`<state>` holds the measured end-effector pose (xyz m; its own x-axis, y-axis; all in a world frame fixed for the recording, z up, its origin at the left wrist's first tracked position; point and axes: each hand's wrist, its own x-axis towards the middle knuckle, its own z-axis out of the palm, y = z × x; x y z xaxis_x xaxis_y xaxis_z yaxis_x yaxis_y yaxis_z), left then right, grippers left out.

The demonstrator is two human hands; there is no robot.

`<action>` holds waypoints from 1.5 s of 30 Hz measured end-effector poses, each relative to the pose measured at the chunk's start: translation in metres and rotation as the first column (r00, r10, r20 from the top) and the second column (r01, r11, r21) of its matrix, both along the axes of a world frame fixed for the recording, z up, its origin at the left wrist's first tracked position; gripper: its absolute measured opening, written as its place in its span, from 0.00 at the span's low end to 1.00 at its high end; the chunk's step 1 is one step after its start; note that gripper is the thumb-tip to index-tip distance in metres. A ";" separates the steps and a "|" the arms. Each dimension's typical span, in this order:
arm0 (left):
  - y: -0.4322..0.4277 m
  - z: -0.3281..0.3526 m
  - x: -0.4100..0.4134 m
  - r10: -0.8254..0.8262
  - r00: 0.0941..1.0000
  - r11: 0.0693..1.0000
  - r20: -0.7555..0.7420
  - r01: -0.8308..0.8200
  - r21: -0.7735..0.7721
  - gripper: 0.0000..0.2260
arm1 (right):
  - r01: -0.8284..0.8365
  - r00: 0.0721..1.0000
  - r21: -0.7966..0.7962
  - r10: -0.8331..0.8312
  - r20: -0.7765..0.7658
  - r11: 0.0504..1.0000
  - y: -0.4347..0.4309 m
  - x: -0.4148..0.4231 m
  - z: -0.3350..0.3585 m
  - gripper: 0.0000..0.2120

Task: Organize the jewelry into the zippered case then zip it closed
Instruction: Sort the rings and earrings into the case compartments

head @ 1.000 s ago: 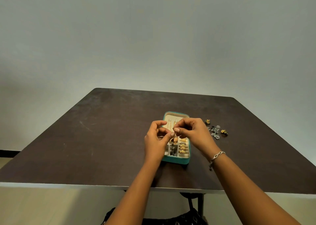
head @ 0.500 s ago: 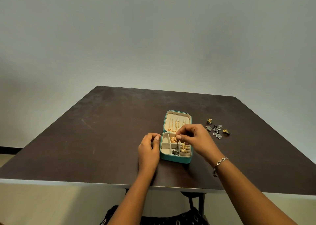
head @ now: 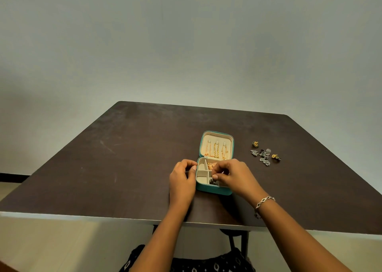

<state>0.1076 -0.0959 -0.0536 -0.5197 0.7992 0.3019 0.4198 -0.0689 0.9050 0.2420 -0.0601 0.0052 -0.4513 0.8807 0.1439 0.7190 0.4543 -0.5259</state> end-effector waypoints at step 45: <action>0.078 0.002 0.151 -0.326 0.905 0.943 -0.272 0.333 -0.021 0.05 | 0.569 0.769 -0.039 -0.548 -0.330 0.821 0.136 0.144 -0.051 0.12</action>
